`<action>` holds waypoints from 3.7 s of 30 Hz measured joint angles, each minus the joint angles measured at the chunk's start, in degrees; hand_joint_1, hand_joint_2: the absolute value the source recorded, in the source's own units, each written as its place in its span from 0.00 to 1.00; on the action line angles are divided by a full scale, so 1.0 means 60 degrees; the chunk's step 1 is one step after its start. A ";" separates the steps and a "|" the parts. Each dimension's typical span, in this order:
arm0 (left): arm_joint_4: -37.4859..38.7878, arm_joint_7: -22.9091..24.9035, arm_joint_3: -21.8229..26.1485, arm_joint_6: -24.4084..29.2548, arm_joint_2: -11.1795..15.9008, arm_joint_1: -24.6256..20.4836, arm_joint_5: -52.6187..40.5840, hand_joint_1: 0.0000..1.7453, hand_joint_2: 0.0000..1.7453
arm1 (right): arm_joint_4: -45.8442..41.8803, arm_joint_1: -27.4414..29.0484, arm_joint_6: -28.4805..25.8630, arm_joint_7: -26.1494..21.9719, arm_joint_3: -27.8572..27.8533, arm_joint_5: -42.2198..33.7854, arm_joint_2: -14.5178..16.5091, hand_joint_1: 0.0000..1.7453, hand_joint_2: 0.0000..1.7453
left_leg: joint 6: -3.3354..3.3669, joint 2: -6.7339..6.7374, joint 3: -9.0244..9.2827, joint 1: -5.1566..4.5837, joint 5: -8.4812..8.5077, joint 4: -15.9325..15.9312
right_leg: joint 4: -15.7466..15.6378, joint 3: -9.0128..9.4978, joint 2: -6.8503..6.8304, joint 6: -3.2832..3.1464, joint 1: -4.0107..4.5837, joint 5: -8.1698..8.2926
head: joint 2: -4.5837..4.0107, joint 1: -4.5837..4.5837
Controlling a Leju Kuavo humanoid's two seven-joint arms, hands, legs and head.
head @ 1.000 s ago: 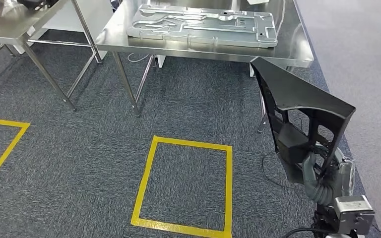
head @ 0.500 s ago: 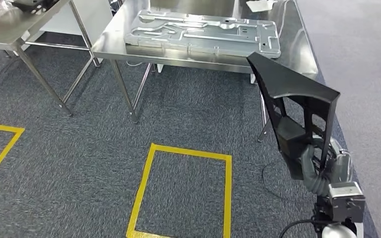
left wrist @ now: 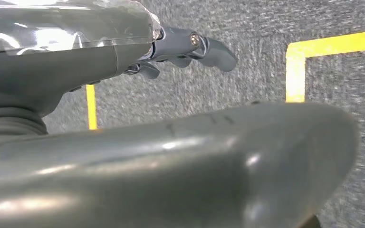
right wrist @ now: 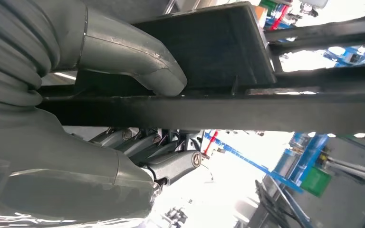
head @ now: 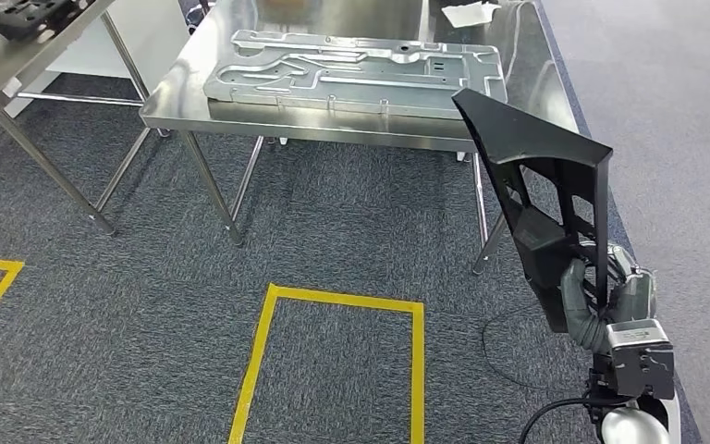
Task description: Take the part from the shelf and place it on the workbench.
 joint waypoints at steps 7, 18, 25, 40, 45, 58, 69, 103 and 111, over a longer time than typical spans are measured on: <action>-0.0006 0.0003 -0.0003 0.0007 -0.0005 -0.0060 0.0011 0.00 0.00 | -0.0081 -0.0087 0.0253 0.0086 -0.0100 0.0362 0.0141 1.00 1.00 | 0.0219 -0.0026 0.0765 0.0088 -0.0200 -0.0476 | 0.2083 -0.1123 -0.0031 0.0359 -0.0084 -0.0535 | 0.0000 0.0004; -0.0006 -0.0230 -0.0003 0.0046 -0.0064 -0.0052 0.0038 0.00 0.00 | 0.0559 -0.1744 0.1091 0.0752 -0.0112 0.0852 0.0107 1.00 1.00 | -0.0201 -0.0014 0.1535 0.0088 -0.0857 -0.0283 | -0.0013 -0.1282 -0.0055 0.0066 -0.0093 0.1169 | -0.0001 0.0019; -0.0006 -0.0223 -0.0001 0.0079 -0.0064 -0.0008 0.0059 0.00 0.00 | 0.1497 -0.3093 0.1464 0.1129 -0.0044 0.0908 0.0046 1.00 1.00 | -0.0375 -0.0003 -0.0349 0.0159 -0.1622 0.2205 | -0.0082 -0.0735 -0.0073 -0.0115 -0.0098 0.0752 | -0.0002 0.0018; -0.0006 -0.0301 0.0015 -0.0014 -0.0043 0.0096 0.0118 0.00 0.00 | 0.2724 -0.4351 0.1677 0.1178 0.0416 -0.0015 -0.0968 1.00 1.00 | 0.0238 -0.0061 0.0919 0.0098 -0.0358 -0.0415 | 0.2504 -0.2040 -0.0083 0.0471 -0.0110 -0.0373 | -0.0001 0.0020; -0.0006 -0.0305 0.0021 -0.0033 -0.0044 0.0101 0.0124 0.00 0.00 | 0.2817 -0.4386 0.1626 0.1203 0.0539 -0.0220 -0.1272 1.00 1.00 | 0.0075 -0.0097 0.1409 0.0080 -0.0779 -0.0441 | 0.0109 -0.1504 -0.0107 0.0233 -0.0010 0.1283 | 0.0000 0.0032; -0.0010 -0.0379 0.0023 -0.0188 0.0024 0.0190 0.0091 0.00 0.00 | 0.2724 -0.4404 0.1375 0.1508 0.0664 -0.0201 -0.1463 1.00 1.00 | -0.0310 0.0004 -0.0231 0.0164 -0.0739 0.0940 | -0.0154 -0.0228 -0.0066 -0.0044 -0.0093 0.0410 | -0.0001 0.0034; -0.0010 -0.0530 0.0023 -0.0338 0.0041 0.0186 0.0066 0.00 0.00 | 0.2586 -0.4733 0.1337 0.1834 0.0726 -0.0008 -0.1792 1.00 1.00 | 0.0191 -0.0038 0.0768 0.0122 -0.0267 -0.0323 | 0.2481 -0.1666 -0.0068 0.0472 -0.0112 -0.0450 | 0.0000 0.0037; -0.0021 -0.0392 0.0041 -0.0420 0.0080 0.0117 0.0094 0.00 0.00 | 0.2293 -0.3796 0.1504 0.2204 0.0625 0.0662 -0.2044 1.00 1.00 | 0.0110 -0.0064 0.0529 0.0025 0.0027 -0.0384 | 0.1741 -0.1532 -0.0062 0.0512 -0.0192 0.0122 | 0.0000 0.0045; -0.0022 -0.0406 0.0048 -0.0444 0.0077 0.0082 0.0049 0.00 0.00 | 0.2466 -0.4147 0.1548 0.2397 0.1050 0.1584 -0.1934 1.00 1.00 | -0.0239 -0.0085 0.0667 -0.0003 -0.0475 -0.0076 | -0.0041 -0.0945 -0.0085 0.0032 -0.0139 0.0914 | -0.0001 0.0037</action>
